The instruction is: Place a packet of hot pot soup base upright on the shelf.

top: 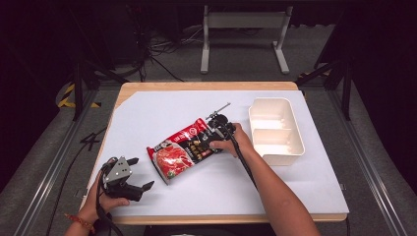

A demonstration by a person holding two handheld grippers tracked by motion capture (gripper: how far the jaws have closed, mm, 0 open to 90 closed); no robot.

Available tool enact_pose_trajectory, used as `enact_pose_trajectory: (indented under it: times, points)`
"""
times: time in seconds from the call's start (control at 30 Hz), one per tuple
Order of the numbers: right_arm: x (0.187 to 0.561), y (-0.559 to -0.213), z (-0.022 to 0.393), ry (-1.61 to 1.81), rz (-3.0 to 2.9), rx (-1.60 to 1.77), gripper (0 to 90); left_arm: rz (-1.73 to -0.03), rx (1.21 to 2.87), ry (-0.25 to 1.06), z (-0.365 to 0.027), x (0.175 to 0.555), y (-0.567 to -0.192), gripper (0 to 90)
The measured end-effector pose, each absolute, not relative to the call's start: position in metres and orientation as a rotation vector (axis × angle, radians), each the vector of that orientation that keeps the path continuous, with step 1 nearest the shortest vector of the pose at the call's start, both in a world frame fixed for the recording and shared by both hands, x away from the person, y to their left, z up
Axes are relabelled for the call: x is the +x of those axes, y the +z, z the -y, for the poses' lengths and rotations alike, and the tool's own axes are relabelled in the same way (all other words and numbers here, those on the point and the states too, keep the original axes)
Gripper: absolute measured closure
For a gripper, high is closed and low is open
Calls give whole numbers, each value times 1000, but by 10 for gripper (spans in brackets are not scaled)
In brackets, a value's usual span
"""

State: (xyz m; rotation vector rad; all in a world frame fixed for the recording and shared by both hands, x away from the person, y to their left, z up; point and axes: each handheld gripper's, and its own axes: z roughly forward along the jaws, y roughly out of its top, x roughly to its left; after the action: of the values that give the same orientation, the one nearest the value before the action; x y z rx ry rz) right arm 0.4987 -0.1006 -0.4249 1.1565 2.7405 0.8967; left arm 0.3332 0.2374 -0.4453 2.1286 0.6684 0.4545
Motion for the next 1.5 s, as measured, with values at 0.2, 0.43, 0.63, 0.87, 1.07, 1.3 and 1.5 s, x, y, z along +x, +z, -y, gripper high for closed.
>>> enact_pose_trajectory:
  times: [0.2, 0.43, 0.63, 0.87, 1.07, 1.3, 1.5]
  points:
    - [495, -422, 97, 946, -2811, 1103, 535, -653, 2143, 432, -236, 333, -446, 56]
    - [494, -416, 98, 925, -2783, 1046, 806, -664, 2137, 428, -237, 334, -446, 58]
    - [487, -396, 96, 931, -2743, 971, 855, -667, 2136, 423, -238, 334, -446, 57]
    - [478, -374, 93, 974, -2718, 874, 864, -674, 2119, 419, -239, 334, -446, 57]
    - [466, -347, 91, 1011, -2685, 773, 873, -678, 2113, 422, -240, 333, -445, 57]
    - [453, -312, 96, 1055, -2641, 610, 882, -683, 2116, 425, -239, 333, -446, 57]
    - [445, -296, 102, 1021, -2622, 532, 887, -689, 2118, 423, -239, 334, -446, 57]
